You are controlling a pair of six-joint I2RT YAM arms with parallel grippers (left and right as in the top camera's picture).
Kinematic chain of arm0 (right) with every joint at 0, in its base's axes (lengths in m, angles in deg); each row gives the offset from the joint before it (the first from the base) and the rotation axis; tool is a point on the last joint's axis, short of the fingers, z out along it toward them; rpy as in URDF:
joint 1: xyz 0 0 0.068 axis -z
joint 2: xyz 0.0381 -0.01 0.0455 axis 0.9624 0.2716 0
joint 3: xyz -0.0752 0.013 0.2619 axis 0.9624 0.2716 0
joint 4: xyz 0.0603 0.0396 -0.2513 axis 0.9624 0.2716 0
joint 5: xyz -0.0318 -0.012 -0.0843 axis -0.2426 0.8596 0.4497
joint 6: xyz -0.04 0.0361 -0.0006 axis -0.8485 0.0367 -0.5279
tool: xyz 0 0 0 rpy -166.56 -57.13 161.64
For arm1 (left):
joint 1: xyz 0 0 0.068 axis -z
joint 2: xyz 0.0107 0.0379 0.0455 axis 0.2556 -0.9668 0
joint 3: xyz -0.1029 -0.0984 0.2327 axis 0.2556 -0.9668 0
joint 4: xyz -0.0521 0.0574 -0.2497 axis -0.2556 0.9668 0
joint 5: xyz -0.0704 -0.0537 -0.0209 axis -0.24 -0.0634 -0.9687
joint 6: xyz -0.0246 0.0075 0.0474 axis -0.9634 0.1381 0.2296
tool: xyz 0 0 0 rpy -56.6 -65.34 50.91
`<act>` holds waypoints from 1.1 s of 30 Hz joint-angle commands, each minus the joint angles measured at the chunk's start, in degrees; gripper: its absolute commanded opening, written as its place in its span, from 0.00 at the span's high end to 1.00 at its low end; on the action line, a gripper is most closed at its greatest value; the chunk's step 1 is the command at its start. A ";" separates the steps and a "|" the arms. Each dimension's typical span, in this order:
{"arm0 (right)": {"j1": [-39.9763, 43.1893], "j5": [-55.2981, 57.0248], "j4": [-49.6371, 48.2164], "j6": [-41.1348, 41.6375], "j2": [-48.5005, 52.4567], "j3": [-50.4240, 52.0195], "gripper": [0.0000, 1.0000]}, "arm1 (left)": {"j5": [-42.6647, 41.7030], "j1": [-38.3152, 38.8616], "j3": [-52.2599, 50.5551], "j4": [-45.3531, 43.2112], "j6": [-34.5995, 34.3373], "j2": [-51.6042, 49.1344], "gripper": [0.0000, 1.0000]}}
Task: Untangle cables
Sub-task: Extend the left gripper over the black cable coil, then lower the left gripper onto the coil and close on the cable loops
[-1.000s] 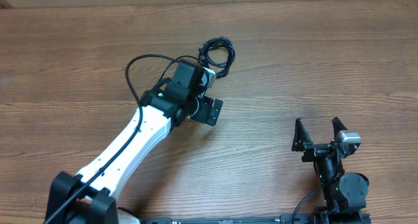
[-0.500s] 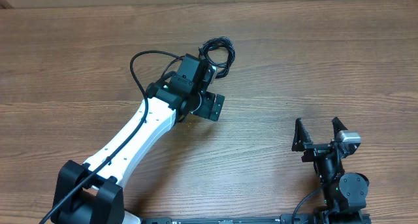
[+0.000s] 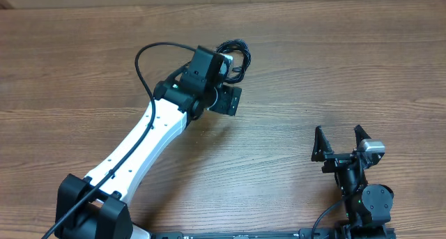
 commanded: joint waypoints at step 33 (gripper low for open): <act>0.28 -0.31 -0.31 -0.07 -0.57 0.59 0.00 | 0.33 0.09 22.97 -0.09 -0.11 -28.24 0.00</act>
